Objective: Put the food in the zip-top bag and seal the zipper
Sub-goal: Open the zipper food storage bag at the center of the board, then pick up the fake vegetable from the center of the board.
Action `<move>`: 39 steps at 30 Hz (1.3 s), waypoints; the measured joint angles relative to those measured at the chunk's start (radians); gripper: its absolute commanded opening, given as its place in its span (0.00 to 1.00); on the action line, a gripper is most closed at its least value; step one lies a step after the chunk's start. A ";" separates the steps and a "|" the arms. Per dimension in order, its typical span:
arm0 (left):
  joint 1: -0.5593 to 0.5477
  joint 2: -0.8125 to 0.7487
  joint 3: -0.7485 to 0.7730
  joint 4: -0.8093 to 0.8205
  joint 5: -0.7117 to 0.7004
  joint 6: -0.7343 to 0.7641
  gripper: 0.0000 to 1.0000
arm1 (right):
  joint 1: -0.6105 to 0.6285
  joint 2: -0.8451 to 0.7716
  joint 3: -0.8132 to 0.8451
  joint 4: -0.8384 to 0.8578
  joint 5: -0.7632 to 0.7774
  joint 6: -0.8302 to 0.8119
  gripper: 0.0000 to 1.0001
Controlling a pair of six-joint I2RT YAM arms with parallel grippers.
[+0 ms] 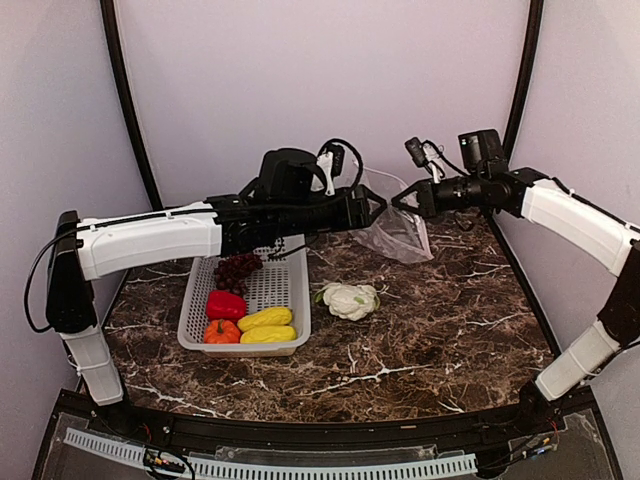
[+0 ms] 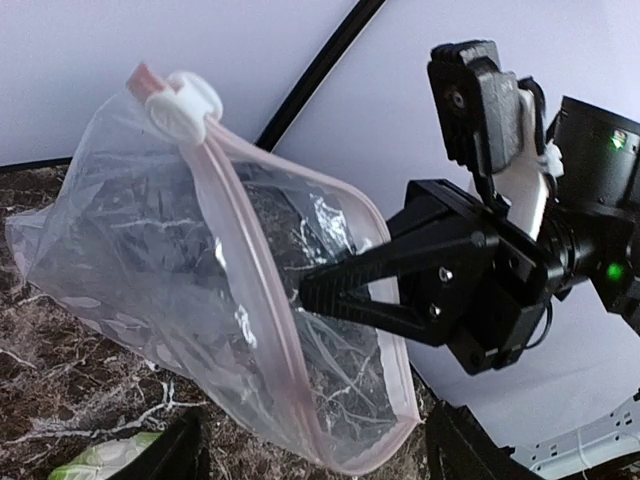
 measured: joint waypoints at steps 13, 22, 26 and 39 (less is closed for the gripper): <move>0.028 0.159 0.228 -0.258 -0.160 -0.126 0.20 | 0.158 -0.005 0.078 -0.071 0.359 -0.129 0.00; 0.042 0.151 0.125 -0.272 -0.222 -0.125 0.43 | 0.163 0.023 0.097 -0.089 0.726 -0.149 0.00; 0.042 0.151 0.126 -0.245 -0.194 -0.058 0.63 | 0.162 0.024 0.109 -0.096 0.766 -0.151 0.00; 0.028 -0.092 -0.082 -0.282 0.017 0.655 0.79 | 0.084 0.033 0.096 -0.096 0.786 -0.177 0.00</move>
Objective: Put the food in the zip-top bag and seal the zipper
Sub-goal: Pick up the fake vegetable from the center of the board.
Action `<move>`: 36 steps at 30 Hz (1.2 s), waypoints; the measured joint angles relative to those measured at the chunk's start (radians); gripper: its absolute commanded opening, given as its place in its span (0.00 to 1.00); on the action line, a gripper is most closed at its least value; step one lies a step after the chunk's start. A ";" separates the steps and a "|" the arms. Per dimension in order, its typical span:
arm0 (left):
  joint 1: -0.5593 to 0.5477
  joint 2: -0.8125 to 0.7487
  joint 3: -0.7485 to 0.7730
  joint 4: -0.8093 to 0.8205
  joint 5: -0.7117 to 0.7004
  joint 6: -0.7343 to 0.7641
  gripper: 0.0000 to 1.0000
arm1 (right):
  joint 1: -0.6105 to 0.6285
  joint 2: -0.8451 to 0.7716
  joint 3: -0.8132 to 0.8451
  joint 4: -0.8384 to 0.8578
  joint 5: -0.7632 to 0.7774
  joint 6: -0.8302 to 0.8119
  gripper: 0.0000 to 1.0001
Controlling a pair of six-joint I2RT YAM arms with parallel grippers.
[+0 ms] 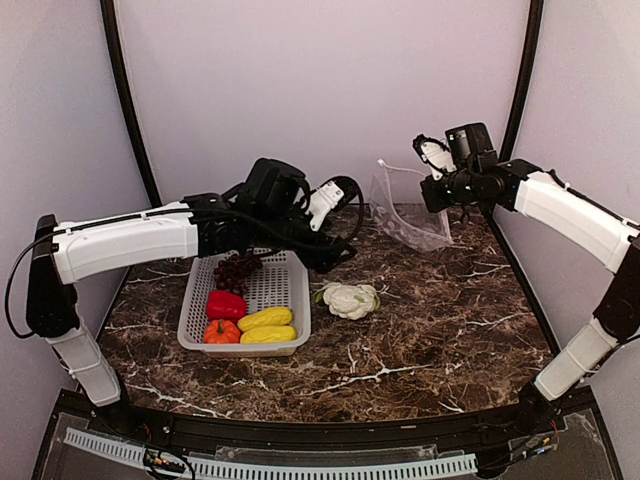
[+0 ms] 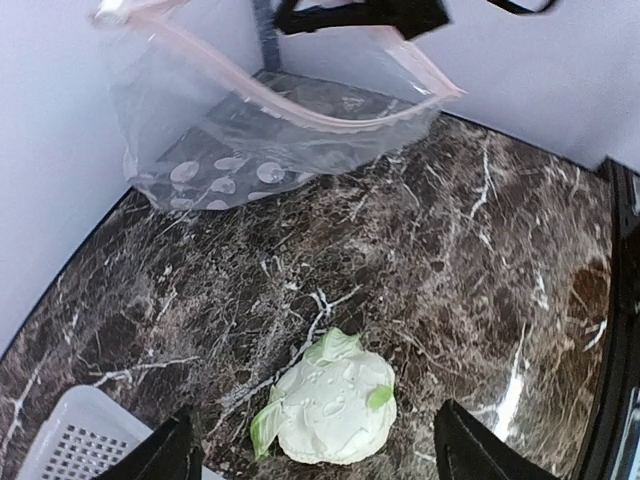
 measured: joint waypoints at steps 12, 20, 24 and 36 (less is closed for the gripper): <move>-0.178 0.195 0.053 -0.212 -0.180 0.624 0.81 | -0.018 0.004 -0.003 -0.011 -0.035 -0.002 0.00; -0.200 0.399 0.144 -0.190 -0.406 0.728 0.80 | -0.021 0.015 -0.003 -0.021 -0.060 -0.002 0.00; -0.198 0.456 0.170 -0.155 -0.502 0.750 0.68 | -0.022 0.017 -0.004 -0.028 -0.069 -0.002 0.00; -0.197 0.449 0.288 -0.246 -0.475 0.652 0.41 | -0.026 0.016 -0.032 -0.026 -0.053 -0.003 0.00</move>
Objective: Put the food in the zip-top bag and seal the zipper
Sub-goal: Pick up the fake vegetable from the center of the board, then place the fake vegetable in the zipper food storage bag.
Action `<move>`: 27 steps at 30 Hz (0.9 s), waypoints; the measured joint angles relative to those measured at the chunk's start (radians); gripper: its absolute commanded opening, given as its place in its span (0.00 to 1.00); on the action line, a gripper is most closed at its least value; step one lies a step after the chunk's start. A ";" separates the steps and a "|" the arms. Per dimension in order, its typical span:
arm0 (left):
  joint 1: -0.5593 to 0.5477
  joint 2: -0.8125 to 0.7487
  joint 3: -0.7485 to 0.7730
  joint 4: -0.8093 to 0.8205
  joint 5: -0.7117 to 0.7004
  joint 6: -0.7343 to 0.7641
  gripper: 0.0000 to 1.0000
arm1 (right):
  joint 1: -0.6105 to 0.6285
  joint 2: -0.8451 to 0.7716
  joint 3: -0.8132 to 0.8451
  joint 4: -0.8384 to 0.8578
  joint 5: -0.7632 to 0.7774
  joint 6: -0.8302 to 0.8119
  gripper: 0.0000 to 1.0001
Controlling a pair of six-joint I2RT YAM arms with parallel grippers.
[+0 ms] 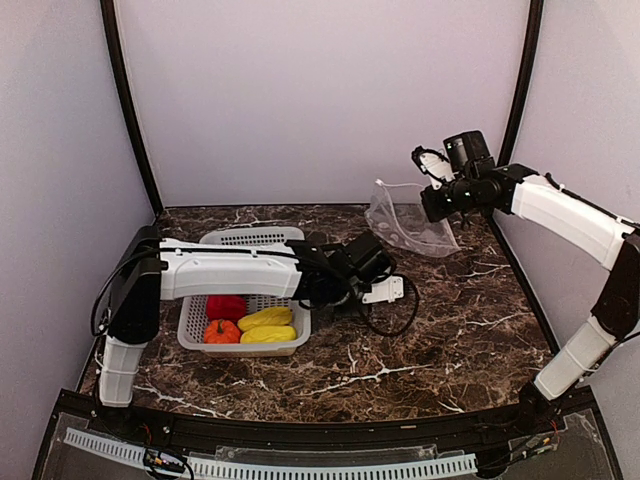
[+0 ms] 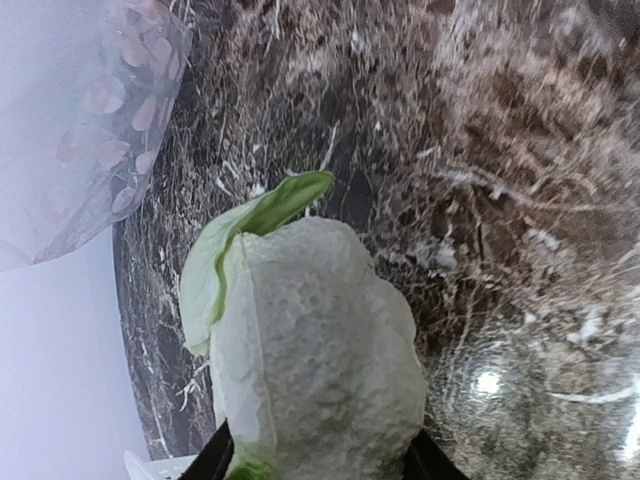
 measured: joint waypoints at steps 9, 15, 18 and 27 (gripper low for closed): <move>-0.001 -0.229 0.011 0.065 0.263 -0.332 0.38 | -0.025 -0.001 -0.003 0.004 0.020 -0.011 0.00; 0.025 -0.387 -0.130 0.353 0.376 -0.640 0.36 | -0.025 0.016 0.003 0.000 0.011 -0.005 0.00; 0.081 -0.418 -0.236 0.533 0.446 -0.861 0.33 | -0.025 0.031 0.012 -0.002 -0.004 0.005 0.00; 0.242 -0.267 -0.418 1.110 0.618 -1.474 0.25 | -0.025 0.034 0.023 -0.010 -0.072 0.053 0.00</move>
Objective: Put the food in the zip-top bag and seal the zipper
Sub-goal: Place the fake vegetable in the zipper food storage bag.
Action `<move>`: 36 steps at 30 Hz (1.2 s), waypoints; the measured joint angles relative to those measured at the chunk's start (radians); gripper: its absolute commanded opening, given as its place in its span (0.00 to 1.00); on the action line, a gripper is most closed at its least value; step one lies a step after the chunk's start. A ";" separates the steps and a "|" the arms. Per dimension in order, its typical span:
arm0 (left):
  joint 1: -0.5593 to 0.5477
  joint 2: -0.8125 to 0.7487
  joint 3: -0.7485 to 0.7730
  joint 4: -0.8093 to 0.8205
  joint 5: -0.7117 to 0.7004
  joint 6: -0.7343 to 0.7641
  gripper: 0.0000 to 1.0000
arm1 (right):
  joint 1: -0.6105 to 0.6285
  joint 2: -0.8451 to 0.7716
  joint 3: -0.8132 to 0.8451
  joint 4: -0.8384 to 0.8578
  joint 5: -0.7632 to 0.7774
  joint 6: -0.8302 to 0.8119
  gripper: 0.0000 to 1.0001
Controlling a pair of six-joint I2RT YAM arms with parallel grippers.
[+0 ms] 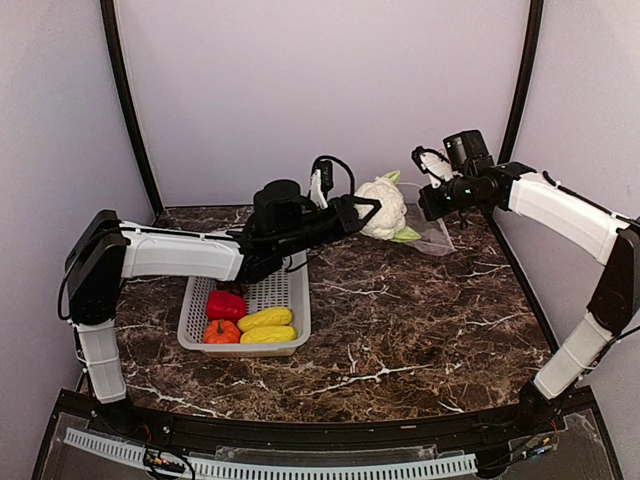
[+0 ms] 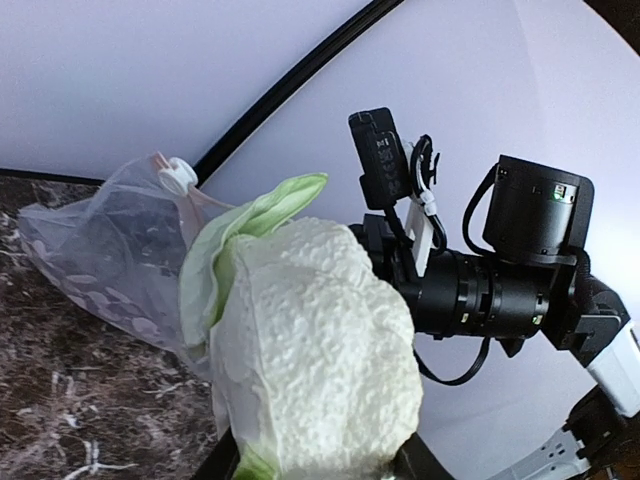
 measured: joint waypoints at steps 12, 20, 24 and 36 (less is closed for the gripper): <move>-0.026 0.135 0.056 0.220 0.069 -0.266 0.17 | -0.001 0.002 0.002 -0.002 -0.048 0.050 0.00; -0.026 0.140 0.106 0.125 0.014 -0.284 0.14 | -0.011 0.000 0.011 -0.010 -0.068 0.057 0.00; -0.027 0.165 0.134 0.079 -0.007 -0.278 0.13 | -0.012 -0.020 0.011 -0.016 -0.092 0.058 0.00; -0.027 0.201 0.143 -0.027 -0.032 -0.272 0.12 | 0.001 -0.047 0.011 -0.017 -0.200 0.076 0.00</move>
